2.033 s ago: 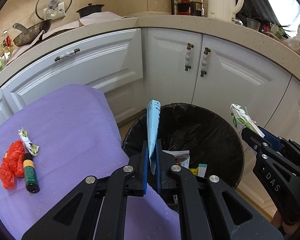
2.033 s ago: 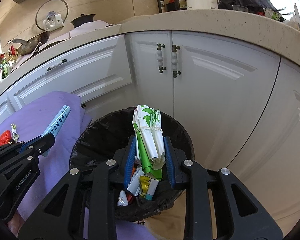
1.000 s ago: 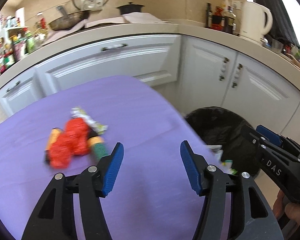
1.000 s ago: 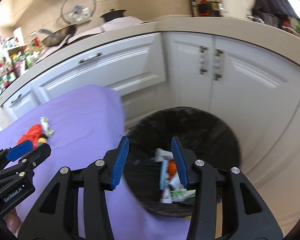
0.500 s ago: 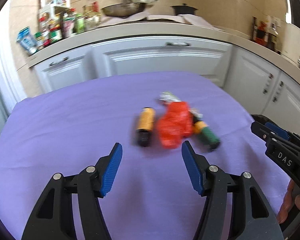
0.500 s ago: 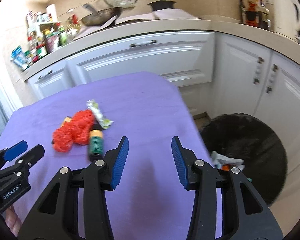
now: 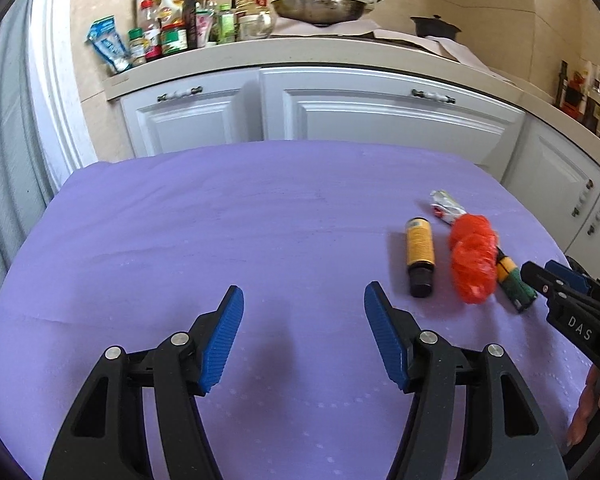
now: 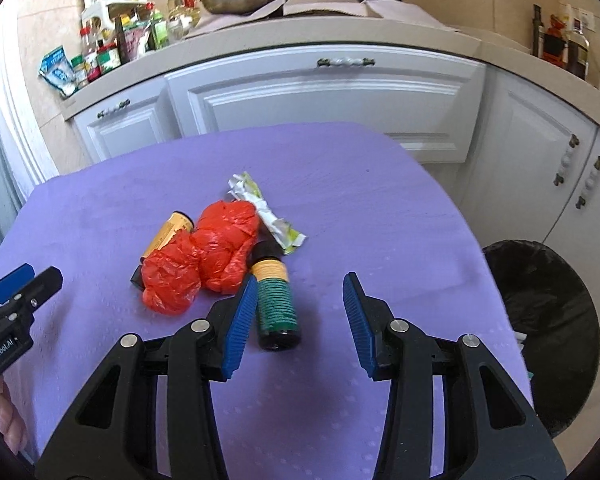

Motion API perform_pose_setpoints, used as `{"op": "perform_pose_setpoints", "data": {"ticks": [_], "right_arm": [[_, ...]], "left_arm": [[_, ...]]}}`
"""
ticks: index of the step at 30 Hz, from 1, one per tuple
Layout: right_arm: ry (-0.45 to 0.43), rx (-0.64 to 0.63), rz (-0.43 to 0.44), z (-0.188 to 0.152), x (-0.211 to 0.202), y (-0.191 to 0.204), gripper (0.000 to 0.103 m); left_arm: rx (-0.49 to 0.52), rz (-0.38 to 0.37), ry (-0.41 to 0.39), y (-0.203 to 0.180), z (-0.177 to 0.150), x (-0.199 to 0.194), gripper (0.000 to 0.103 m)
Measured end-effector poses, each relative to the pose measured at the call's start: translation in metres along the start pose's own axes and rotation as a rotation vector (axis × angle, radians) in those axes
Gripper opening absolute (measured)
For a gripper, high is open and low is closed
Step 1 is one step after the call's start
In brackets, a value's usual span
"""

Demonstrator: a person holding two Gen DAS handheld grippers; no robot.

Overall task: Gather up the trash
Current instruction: 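Grasp the green-labelled bottle with the right tool while the left tool grasps the yellow bottle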

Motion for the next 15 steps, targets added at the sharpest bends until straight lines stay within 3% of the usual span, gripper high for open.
{"op": "perform_pose_setpoints", "data": {"ticks": [7,9,15], "right_arm": [[0.043,-0.029,-0.005,0.0,0.014,0.01,0.04],[0.056,-0.033,-0.006,-0.001,0.017,0.011,0.031],[0.111,-0.044,0.011,-0.005,0.027,0.012,0.027]], "left_arm": [[-0.013,-0.011,0.01,0.006,0.0,0.005,0.062],[-0.015,-0.016,0.013,0.006,0.0,0.007,0.062],[-0.014,-0.03,0.019,0.003,0.001,0.012,0.064]]}}
Point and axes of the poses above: each gripper's, at about its wrist camera, not at the fingertips, and x roughly the way its jaws point, y to its left, z to its top, the point moved 2 cm from there along x, roughly the way its jaws point, and after that the axes turned 10 degrees about -y, right-handed, at the moved point
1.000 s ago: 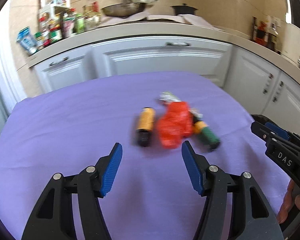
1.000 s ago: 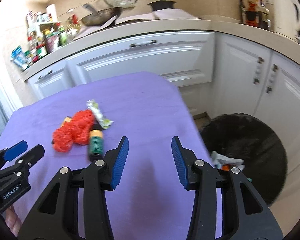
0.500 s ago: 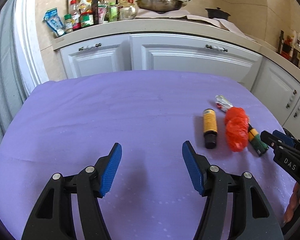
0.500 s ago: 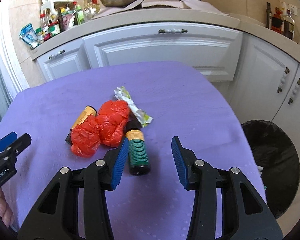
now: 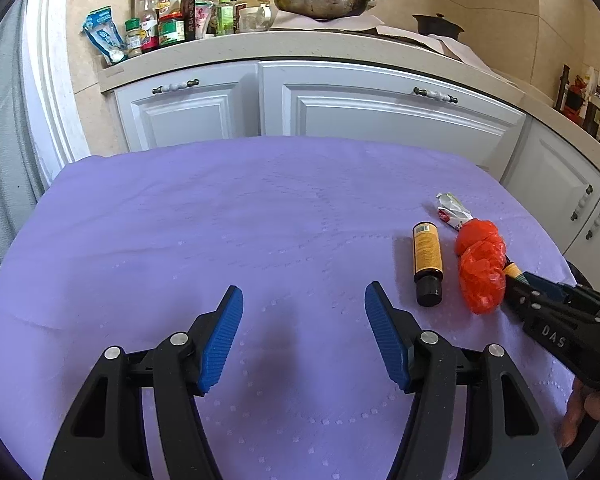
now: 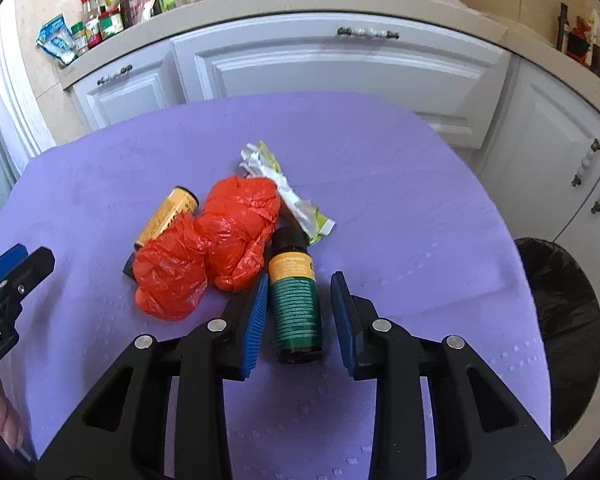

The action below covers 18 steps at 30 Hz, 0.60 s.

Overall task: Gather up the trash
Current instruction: 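Grasp the green-labelled bottle with the right tool while the left tool grasps the yellow bottle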

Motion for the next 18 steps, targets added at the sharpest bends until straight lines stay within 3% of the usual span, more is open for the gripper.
{"op": "perform_pose_setpoints", "data": {"ticks": [1,18], "right_arm": [[0.004,0.003,0.005,0.0,0.001,-0.001,0.023],[-0.072,0.077,-0.053,0.006,-0.017,-0.04,0.023]], "left_arm": [[-0.001,-0.005,0.004,-0.001,0.0,0.001,0.064],[0.036,-0.062,0.028,-0.037,0.012,0.031,0.064]]}}
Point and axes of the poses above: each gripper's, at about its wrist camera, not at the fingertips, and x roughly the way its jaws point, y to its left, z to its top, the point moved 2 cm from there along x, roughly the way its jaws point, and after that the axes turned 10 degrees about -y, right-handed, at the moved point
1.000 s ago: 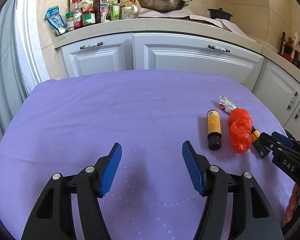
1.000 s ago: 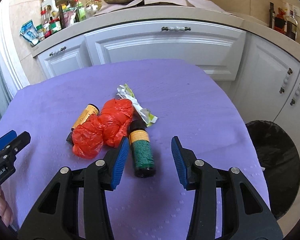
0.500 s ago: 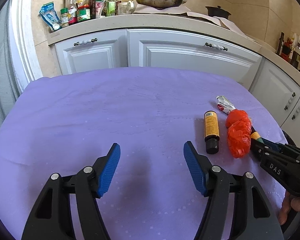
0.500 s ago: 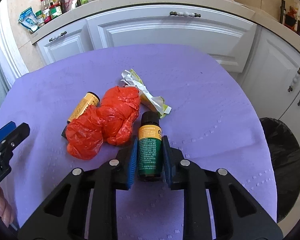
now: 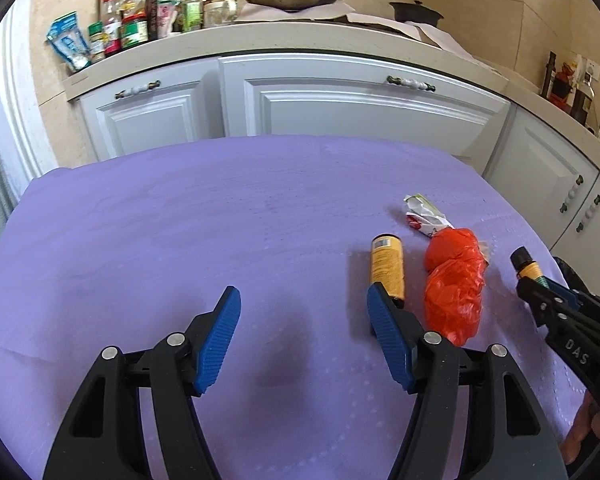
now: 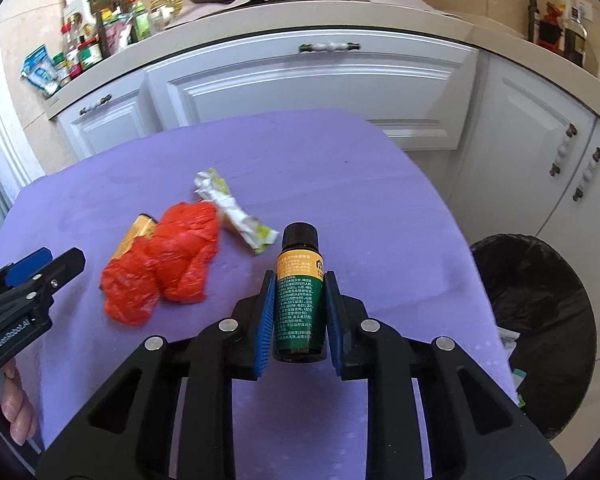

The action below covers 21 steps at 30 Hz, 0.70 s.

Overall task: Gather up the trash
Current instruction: 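Grasp the green-labelled bottle with the right tool while the left tool grasps the yellow bottle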

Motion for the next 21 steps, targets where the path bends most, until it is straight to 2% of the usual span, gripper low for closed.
{"op": "perform_pose_setpoints", "data": {"ticks": [18,21], "right_arm": [[-0.008,0.035,0.005,0.003,0.005,-0.016,0.023],[-0.007,0.036,0.008,0.003,0.006,-0.017,0.023]], "left_arm": [[0.064,-0.067,0.046,-0.032,0.004,0.032,0.064],[0.074,-0.082,0.059,-0.035,0.002,0.035,0.056]]}}
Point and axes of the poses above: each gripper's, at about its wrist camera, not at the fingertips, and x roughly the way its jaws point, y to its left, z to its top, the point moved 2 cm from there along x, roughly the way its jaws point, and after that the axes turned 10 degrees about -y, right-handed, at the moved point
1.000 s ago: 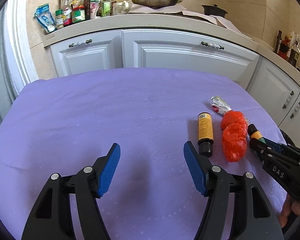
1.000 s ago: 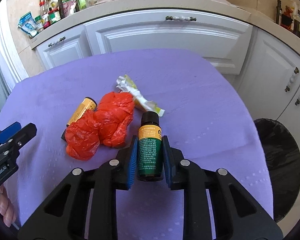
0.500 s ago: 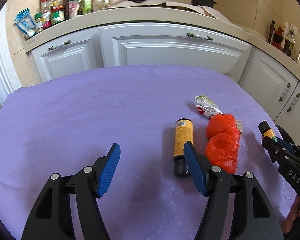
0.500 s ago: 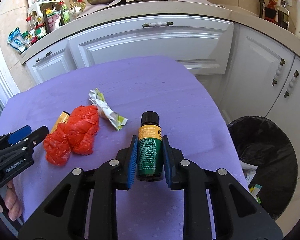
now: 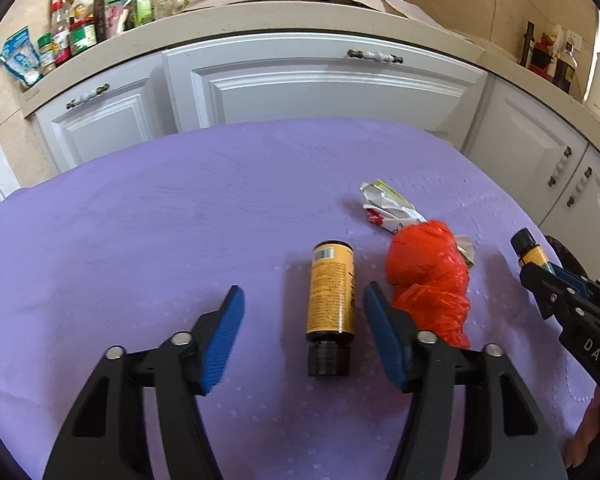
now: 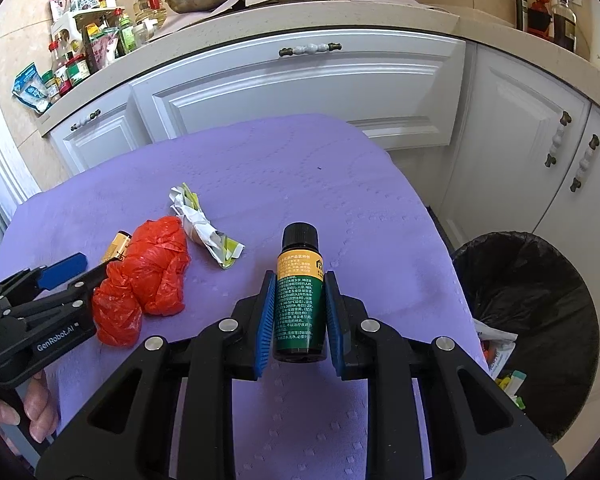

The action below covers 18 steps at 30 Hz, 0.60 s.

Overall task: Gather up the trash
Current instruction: 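Grasp the green-labelled bottle with the right tool while the left tool grasps the yellow bottle, then carry both bottles over the black bin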

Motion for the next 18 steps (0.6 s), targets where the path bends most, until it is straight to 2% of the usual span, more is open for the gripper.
{"op": "perform_pose_setpoints", "data": {"ticks": [5,6,7,13,18], "right_arm": [[0.001,-0.003,0.0,0.0,0.0,0.0,0.023],[0.001,-0.002,0.0,0.0,0.0,0.0,0.023],[0.001,-0.001,0.0,0.0,0.0,0.0,0.023],[-0.007,-0.001,-0.003,0.001,-0.001,0.001,0.023],[-0.025,0.002,-0.005,0.001,-0.008,0.001,0.023]], "left_arm": [[0.007,-0.026,0.019,-0.003,-0.001,0.004,0.039],[0.007,-0.033,0.022,-0.004,-0.001,0.004,0.03],[0.009,-0.041,0.027,-0.004,-0.002,0.005,0.025],[0.009,-0.037,0.017,-0.004,-0.002,0.002,0.025],[0.011,-0.011,-0.025,-0.002,-0.002,-0.011,0.025]]}}
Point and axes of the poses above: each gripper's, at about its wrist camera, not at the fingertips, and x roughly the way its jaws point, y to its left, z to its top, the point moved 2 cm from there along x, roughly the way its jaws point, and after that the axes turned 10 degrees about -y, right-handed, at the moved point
